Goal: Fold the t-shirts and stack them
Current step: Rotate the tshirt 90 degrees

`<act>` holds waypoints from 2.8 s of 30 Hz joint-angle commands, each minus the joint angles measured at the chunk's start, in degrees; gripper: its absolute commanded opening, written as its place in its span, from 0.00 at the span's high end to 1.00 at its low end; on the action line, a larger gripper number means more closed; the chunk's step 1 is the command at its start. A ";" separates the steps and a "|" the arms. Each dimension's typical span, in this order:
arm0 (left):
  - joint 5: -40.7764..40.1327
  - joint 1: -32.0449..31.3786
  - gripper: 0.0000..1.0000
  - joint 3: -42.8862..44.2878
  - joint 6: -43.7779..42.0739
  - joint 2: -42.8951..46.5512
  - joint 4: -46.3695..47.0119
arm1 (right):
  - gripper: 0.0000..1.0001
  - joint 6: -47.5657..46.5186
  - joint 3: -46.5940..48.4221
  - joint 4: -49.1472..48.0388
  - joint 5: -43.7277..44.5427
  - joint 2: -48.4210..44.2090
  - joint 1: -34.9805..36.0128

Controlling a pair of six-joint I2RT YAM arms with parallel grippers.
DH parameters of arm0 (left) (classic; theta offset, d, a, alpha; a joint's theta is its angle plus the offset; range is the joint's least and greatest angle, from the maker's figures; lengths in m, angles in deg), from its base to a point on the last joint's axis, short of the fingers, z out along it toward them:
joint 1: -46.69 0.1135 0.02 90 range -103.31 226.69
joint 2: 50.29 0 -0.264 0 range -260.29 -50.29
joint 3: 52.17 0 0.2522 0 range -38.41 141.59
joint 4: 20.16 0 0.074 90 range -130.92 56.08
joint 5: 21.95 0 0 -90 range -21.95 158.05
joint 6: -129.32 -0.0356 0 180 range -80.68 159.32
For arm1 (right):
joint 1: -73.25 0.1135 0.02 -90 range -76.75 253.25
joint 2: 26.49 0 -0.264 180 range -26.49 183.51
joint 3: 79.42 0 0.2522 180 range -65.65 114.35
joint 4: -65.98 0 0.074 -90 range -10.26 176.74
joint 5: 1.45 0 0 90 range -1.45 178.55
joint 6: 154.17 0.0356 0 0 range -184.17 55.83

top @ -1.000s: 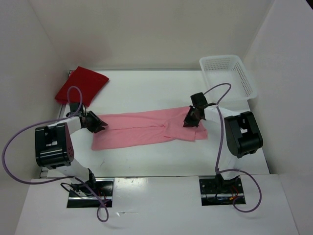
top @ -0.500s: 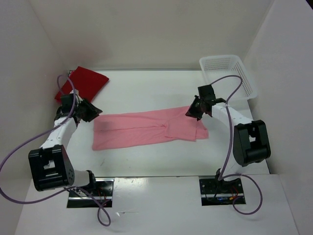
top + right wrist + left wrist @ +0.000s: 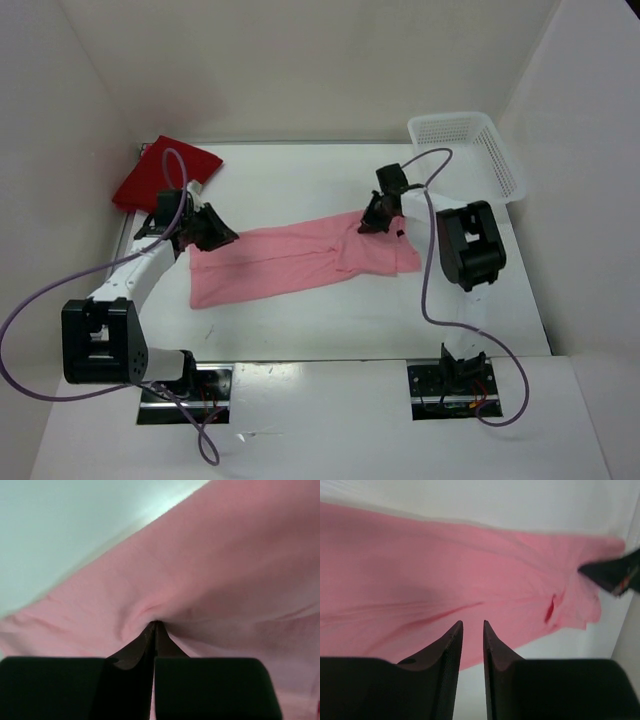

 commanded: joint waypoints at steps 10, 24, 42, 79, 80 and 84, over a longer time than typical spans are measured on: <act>3.26 -8.52 0.68 3.14 -1.44 2.88 -6.35 | 0.91 -2.49 96.33 29.94 -0.66 47.19 1.96; 2.20 -8.52 0.81 8.69 -1.61 -2.83 -2.49 | 0.94 -3.13 14.84 -2.24 -3.21 -15.44 13.09; 0.18 0.00 0.69 4.73 -6.45 -2.31 -5.21 | 0.50 24.04 -1.07 -26.07 3.82 2.72 37.37; -4.21 -33.30 0.47 -10.90 5.68 -1.52 -10.04 | 0.51 18.24 -48.87 -0.49 -6.46 -56.30 18.22; -4.82 -33.31 0.47 -10.91 6.46 -0.91 -10.04 | 0.51 19.46 -50.35 0.29 -6.46 -57.28 18.22; -8.06 -35.41 0.48 -11.43 8.92 1.11 -11.36 | 0.53 22.03 -54.49 0.30 -6.46 -60.72 18.22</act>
